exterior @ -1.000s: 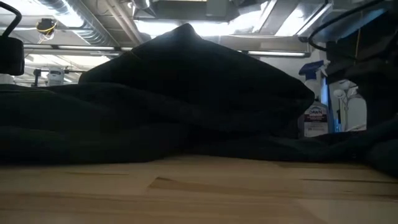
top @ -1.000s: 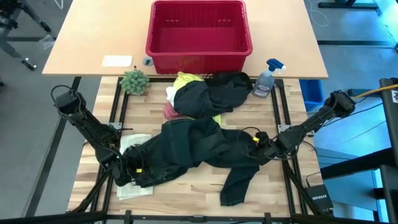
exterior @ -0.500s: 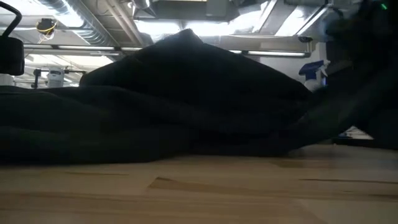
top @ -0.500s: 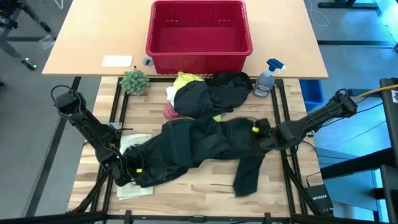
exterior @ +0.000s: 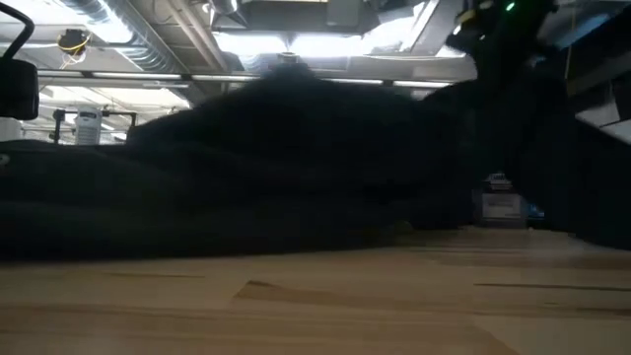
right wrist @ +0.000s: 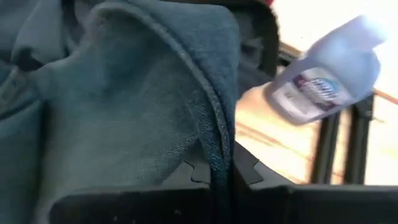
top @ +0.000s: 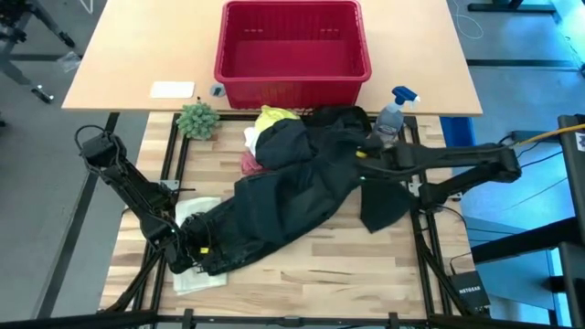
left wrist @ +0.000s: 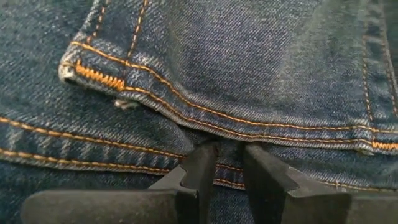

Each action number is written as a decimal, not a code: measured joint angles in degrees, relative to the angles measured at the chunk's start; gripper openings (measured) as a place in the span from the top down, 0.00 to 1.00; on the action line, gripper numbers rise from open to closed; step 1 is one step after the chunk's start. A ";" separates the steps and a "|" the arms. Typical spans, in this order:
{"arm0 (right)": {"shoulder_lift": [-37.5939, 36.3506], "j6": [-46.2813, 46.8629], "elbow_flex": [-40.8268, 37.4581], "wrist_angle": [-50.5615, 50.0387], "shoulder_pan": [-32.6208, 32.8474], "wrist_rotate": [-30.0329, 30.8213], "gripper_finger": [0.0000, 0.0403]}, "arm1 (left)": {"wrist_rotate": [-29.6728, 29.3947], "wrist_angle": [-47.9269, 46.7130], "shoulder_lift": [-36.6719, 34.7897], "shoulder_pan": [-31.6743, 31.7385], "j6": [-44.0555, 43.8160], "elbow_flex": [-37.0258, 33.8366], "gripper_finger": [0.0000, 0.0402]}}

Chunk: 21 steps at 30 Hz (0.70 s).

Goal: Fold laundry
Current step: Fold the black jean

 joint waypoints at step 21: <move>-23.96 8.27 -16.63 6.14 2.46 -20.71 0.41 | 3.02 -2.00 -0.11 -13.98 -15.17 0.17 0.90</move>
